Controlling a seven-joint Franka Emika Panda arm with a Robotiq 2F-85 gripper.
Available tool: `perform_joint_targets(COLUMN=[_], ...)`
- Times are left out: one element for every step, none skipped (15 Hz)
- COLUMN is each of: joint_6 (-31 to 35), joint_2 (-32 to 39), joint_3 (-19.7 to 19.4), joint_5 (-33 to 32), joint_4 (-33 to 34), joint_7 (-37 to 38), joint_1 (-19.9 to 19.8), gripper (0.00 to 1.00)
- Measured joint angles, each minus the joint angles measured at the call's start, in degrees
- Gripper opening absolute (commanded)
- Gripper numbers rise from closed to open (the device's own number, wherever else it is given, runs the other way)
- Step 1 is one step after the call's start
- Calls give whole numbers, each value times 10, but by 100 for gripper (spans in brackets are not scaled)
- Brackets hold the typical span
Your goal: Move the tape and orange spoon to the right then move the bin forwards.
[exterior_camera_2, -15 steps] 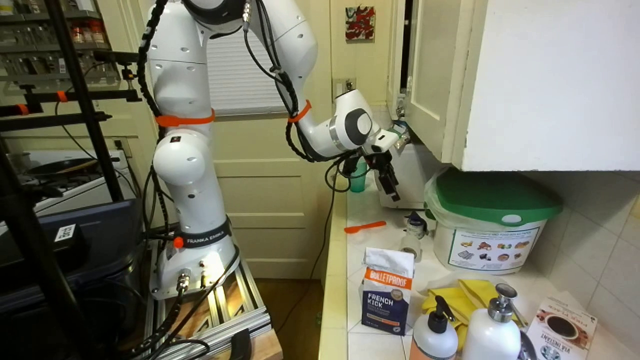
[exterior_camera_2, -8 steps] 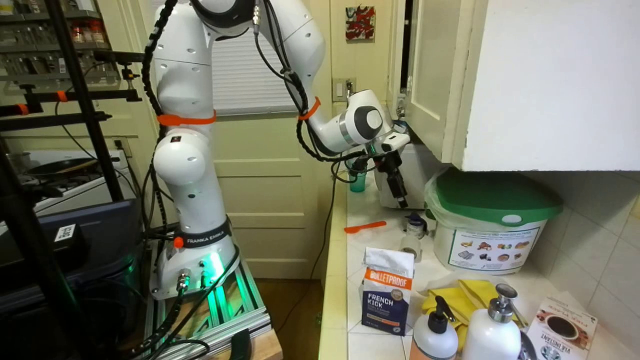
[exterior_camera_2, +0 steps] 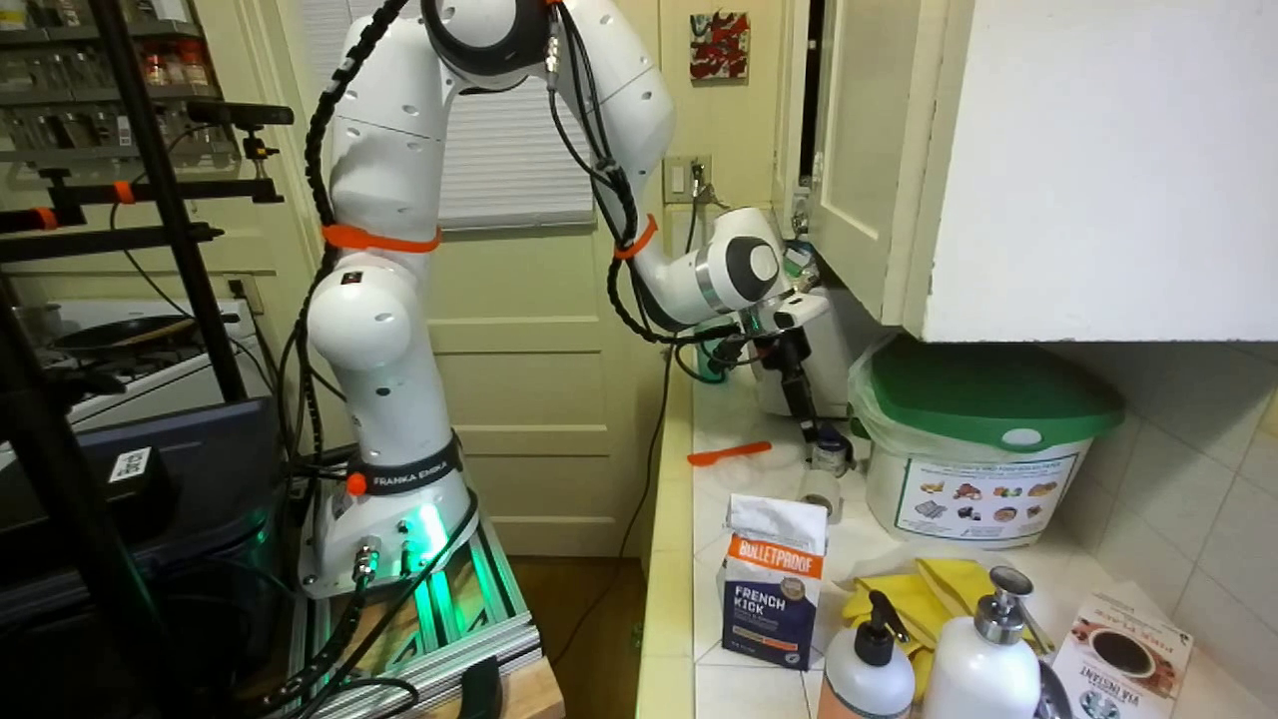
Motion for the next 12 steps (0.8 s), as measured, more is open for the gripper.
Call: perform_joint_targets(joint_6=[0, 0, 0, 0, 0, 0, 0, 0, 0, 0, 0, 0], joint_2=[7, 13, 18, 22, 25, 29, 33, 37, 41, 45, 50, 54], joint_3=[-4, -8, -12, -16, -20, -23, -26, -29, -30, -31, -32, -34], joint_5=[-10, -20, -30, -39, -46, -53, -59, -62, -62, -63, -63, -65], joint_4=[5, 9, 12, 15, 17, 19, 22, 25, 28, 30, 33, 37], joint_7=[12, 25, 38, 52, 64, 75, 85, 91, 94, 96, 99, 104], joint_1=[1, 3, 5, 6, 8, 10, 12, 13, 14, 15, 15, 16], gripper=[100, 100, 100, 100, 100, 100, 100, 99, 93, 89, 85, 80])
